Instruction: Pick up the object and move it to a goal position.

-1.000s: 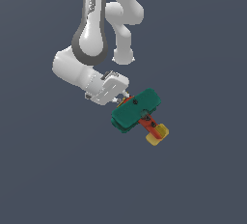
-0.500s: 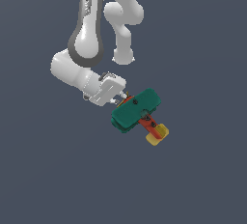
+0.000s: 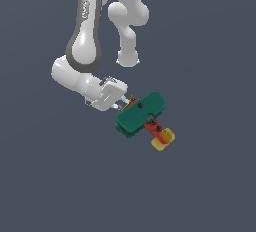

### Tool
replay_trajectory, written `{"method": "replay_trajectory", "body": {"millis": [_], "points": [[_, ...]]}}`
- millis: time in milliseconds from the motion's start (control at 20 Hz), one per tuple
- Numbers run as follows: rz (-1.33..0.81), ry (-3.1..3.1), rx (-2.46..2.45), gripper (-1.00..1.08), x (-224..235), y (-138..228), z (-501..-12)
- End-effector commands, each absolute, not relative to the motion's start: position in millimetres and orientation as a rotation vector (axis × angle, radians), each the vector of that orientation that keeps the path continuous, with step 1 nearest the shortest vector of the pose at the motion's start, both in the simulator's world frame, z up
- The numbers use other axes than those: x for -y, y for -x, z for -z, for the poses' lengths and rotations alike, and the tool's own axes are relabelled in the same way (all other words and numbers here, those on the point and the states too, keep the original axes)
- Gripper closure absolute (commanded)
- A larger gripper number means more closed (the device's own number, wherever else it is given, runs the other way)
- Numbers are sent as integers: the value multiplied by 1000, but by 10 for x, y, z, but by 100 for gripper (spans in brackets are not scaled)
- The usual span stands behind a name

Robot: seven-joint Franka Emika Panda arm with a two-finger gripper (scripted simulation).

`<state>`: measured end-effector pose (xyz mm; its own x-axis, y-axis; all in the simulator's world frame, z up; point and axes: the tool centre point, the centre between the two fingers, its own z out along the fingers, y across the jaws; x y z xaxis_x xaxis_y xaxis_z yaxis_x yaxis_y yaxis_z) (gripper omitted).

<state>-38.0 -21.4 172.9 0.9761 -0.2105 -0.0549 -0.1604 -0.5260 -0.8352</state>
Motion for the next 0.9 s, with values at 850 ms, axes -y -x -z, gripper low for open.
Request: {"method": "replay_trajectory", "body": {"millis": [850], "points": [[158, 2032, -327, -20, 408, 310, -1553]]}}
